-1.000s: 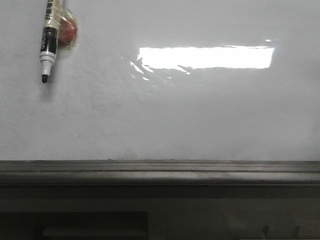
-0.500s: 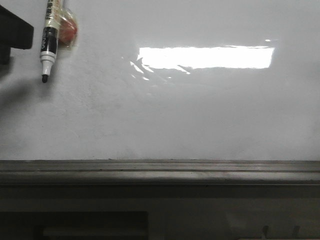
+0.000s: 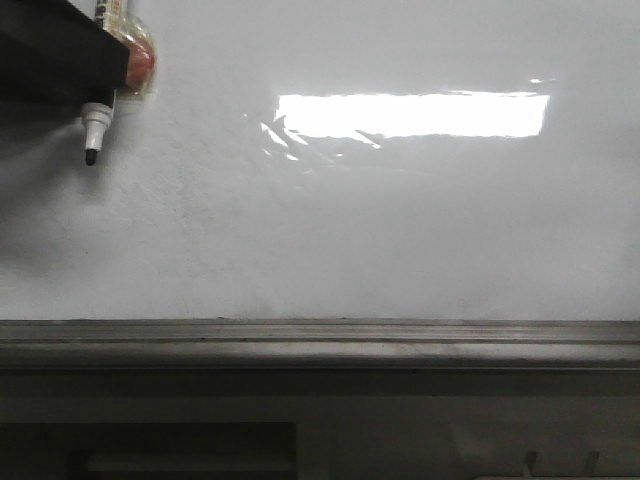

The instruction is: Write number 6 on whiteboard

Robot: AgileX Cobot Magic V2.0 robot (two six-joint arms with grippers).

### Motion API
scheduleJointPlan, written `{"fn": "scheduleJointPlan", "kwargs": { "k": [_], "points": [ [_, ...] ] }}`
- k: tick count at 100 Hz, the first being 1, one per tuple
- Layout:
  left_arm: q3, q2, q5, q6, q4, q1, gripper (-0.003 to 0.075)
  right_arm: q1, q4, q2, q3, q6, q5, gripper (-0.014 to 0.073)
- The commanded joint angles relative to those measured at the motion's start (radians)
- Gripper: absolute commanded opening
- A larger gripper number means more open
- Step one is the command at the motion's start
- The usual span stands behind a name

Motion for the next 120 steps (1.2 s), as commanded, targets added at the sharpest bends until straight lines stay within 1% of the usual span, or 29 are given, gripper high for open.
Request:
{"fn": "scheduleJointPlan", "kwargs": {
  "k": [1,4,7,10,22,26,30,37,38,39,45,55,56,65,73,74,85,97,106,120],
  "points": [
    [-0.032,-0.002,-0.013,0.012,-0.039,-0.005,0.0133,0.001,0.009,0.008,-0.035,-0.006,-0.053,0.0395],
    [-0.032,-0.002,-0.011,0.016,-0.039,-0.005,0.0083,0.001,0.009,0.008,-0.035,-0.006,-0.053,0.0395],
    [-0.032,-0.002,-0.001,0.019,-0.039,-0.005,0.0015,0.001,0.009,0.008,-0.035,-0.006,-0.053,0.0395],
    [-0.034,-0.002,0.011,0.029,-0.035,-0.005,-0.0019,0.001,0.009,0.008,-0.035,-0.006,-0.053,0.0395],
    [-0.051,-0.004,0.048,0.034,-0.012,-0.005,-0.0020,0.001,0.009,0.008,-0.035,-0.006,-0.047,0.0395],
    [-0.060,-0.009,0.066,0.055,0.001,-0.005,-0.0020,0.001,0.016,0.008,-0.035,-0.006,-0.042,0.0395],
    [-0.073,-0.014,0.095,0.063,0.023,-0.005,-0.0020,0.003,0.037,0.008,-0.039,-0.032,-0.023,0.0395],
    [-0.102,-0.020,0.128,0.063,0.095,-0.015,-0.0020,0.022,0.147,0.020,-0.059,-0.162,0.033,0.0395],
    [-0.105,-0.021,0.134,0.063,0.104,-0.017,-0.0020,0.025,0.192,0.024,-0.065,-0.192,0.046,0.0395],
    [-0.112,-0.021,0.136,0.063,0.121,-0.021,-0.0020,0.027,0.192,0.027,-0.068,-0.207,0.046,0.0395],
    [-0.136,-0.021,0.158,0.057,0.188,-0.046,-0.0020,0.049,0.331,0.057,-0.097,-0.349,0.111,0.0395],
    [-0.172,-0.021,0.165,0.030,0.323,-0.129,-0.0020,0.082,0.521,0.148,-0.171,-0.535,0.239,0.0395],
    [-0.179,-0.021,0.162,0.017,0.356,-0.143,-0.0020,0.084,0.530,0.162,-0.183,-0.544,0.249,0.0395],
    [-0.198,-0.021,0.149,-0.026,0.475,-0.225,-0.0020,0.108,0.620,0.252,-0.257,-0.630,0.382,0.0395],
    [-0.208,-0.021,0.109,-0.059,0.553,-0.299,-0.0020,0.141,0.683,0.344,-0.331,-0.682,0.482,0.0395],
    [-0.208,-0.021,0.101,-0.064,0.565,-0.318,-0.0020,0.148,0.683,0.359,-0.337,-0.684,0.487,0.0395],
    [-0.208,-0.018,0.056,-0.100,0.647,-0.402,-0.0020,0.215,0.685,0.454,-0.427,-0.687,0.527,0.0395],
    [-0.208,-0.017,-0.002,-0.185,0.741,-0.464,-0.0020,0.312,0.679,0.537,-0.506,-0.687,0.527,0.0395],
    [-0.208,-0.017,-0.024,-0.202,0.755,-0.481,-0.0020,0.383,0.670,0.588,-0.549,-0.687,0.507,0.0395],
    [-0.208,-0.017,-0.039,-0.214,0.755,-0.481,-0.0020,0.440,0.664,0.649,-0.581,-0.687,0.512,0.0395]
  ]
}}
